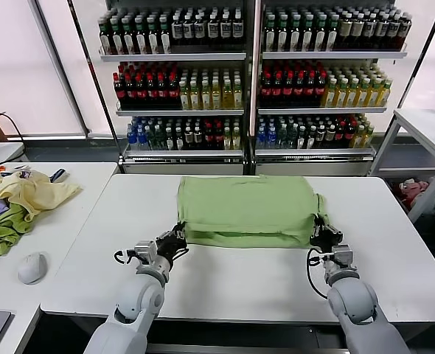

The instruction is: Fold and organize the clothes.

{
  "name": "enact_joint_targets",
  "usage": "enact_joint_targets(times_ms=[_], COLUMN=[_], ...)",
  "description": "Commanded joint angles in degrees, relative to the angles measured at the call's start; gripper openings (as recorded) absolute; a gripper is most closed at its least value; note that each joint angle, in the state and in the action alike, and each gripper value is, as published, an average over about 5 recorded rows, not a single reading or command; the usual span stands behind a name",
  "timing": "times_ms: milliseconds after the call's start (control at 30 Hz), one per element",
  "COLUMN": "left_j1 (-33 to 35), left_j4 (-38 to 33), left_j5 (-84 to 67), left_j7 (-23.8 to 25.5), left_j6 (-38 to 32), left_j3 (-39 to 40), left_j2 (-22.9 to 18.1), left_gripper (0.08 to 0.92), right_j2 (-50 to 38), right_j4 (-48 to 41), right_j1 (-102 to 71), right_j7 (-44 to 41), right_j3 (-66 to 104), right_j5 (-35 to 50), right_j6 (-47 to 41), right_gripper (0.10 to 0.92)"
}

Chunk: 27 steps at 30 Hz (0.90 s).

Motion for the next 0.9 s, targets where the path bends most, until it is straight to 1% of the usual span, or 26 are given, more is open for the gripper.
enact_joint_targets(times_ms=[33, 167, 333, 467, 600, 667, 733, 800, 900], left_j1=[-1.57, 0.46, 4.07, 4.72, 3.72, 2.89, 2.06, 1.40, 1.02], left_j4=[4.03, 1.60, -2.30, -1.76, -0.49, 0.54, 1.90, 3.16, 4.40], left_j5=[4.26, 4.68, 4.57, 4.00, 3.21, 3.36, 4.00, 4.55, 4.73], left_j7=[-0.53, -0.79, -1.31, -1.86, -1.99, -1.99, -2.04, -2.16, -2.29], left_j6=[-0.15, 0.04, 0.26, 0.40, 1.04, 1.26, 1.26, 1.33, 1.54], left_j3=[0.92, 0.51, -0.31, -0.71, -0.60, -0.31, -0.04, 0.20, 0.53], left_j2=[-1.25, -1.25, -0.74, -0.83, -1.20, -1.36, -1.47, -1.52, -1.45], left_gripper=[0.289, 0.410, 0.548, 0.669, 0.775, 0.807, 0.816, 0.806, 0.745], right_j2=[0.25, -0.16, -0.91, -1.47, -1.97, -1.95, -1.73, -1.40, -1.04], right_j4=[-3.18, -0.76, 3.85, 5.53, 5.24, 4.26, 3.46, 2.98, 1.84], right_j1=[2.33, -0.49, -5.58, -7.63, -7.98, -7.34, -6.54, -5.81, -4.89], right_j7=[-0.55, -0.14, 1.09, 1.87, 2.00, 2.17, 2.38, 2.69, 3.26], right_j3=[-1.32, 0.17, 4.46, 7.55, 8.21, 7.44, 6.44, 5.61, 4.78], right_j5=[-4.06, -3.66, 1.13, 4.71, 7.32, 8.69, 10.27, 11.90, 14.33], right_j6=[0.50, 0.94, 2.46, 2.05, -1.84, -4.68, -6.96, -8.68, -10.92], right_gripper=[0.272, 0.384, 0.531, 0.643, 0.759, 0.795, 0.816, 0.820, 0.814])
